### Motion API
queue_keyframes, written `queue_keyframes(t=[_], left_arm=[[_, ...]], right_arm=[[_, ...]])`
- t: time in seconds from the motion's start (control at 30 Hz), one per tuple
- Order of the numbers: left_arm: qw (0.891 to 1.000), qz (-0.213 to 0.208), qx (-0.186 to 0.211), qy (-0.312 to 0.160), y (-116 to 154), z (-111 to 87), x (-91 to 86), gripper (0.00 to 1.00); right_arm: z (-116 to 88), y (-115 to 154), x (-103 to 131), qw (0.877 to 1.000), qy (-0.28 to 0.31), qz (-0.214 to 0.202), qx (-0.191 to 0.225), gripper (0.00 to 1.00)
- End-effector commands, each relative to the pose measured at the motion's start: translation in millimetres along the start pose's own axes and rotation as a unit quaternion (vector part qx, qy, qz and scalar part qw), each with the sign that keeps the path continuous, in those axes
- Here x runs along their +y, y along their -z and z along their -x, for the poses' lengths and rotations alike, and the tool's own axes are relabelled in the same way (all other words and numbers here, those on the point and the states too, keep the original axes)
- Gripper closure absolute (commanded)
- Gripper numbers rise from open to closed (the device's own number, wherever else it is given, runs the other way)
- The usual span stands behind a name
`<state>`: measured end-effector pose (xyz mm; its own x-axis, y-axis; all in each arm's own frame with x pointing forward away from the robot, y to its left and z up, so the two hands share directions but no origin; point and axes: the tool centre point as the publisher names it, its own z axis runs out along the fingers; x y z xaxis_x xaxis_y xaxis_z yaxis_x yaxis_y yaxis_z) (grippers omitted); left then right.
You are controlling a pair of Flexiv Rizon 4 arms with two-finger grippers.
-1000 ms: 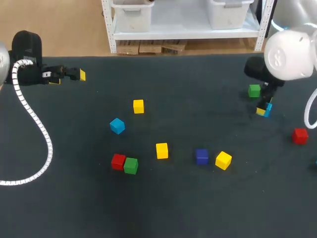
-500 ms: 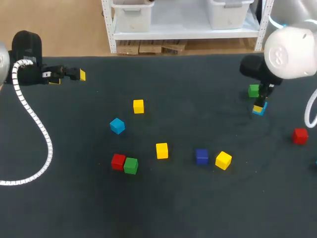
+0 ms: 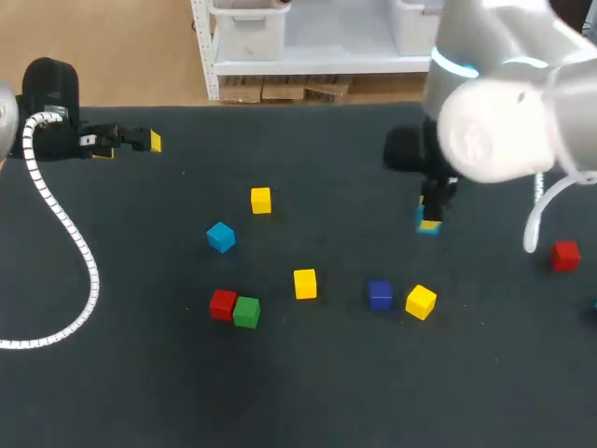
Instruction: Place the blue cubes, place green cubes on the blue cubes, place the yellow cubes on the green cubes, then place the red cubes on the yellow cubes, and place purple cube on the red cubes.
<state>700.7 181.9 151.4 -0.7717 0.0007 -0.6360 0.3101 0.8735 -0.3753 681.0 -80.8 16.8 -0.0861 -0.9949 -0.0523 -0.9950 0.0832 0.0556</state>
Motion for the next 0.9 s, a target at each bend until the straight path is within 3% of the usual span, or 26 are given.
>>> queue_keyframes(t=[0.03,0.3,0.5,0.9], left_arm=[[1.000,-0.006,-0.003,-0.001,0.3,-1.2,2.3,0.00],[1.000,-0.006,-0.003,-0.001,0.3,-1.2,2.3,0.00],[1.000,-0.006,-0.003,-0.001,0.3,-1.2,2.3,0.00],[1.000,-0.006,-0.003,-0.001,0.3,-1.2,2.3,0.00]], right_arm=[[20.7,-6.2,-13.2,1.000,0.021,0.005,0.013,1.00],[43.1,-0.4,-26.3,0.999,0.038,0.008,0.012,1.00],[54.4,-4.0,-25.3,0.997,0.037,0.061,-0.003,1.00],[65.7,-14.9,-22.9,0.997,0.056,0.047,0.011,1.00]])
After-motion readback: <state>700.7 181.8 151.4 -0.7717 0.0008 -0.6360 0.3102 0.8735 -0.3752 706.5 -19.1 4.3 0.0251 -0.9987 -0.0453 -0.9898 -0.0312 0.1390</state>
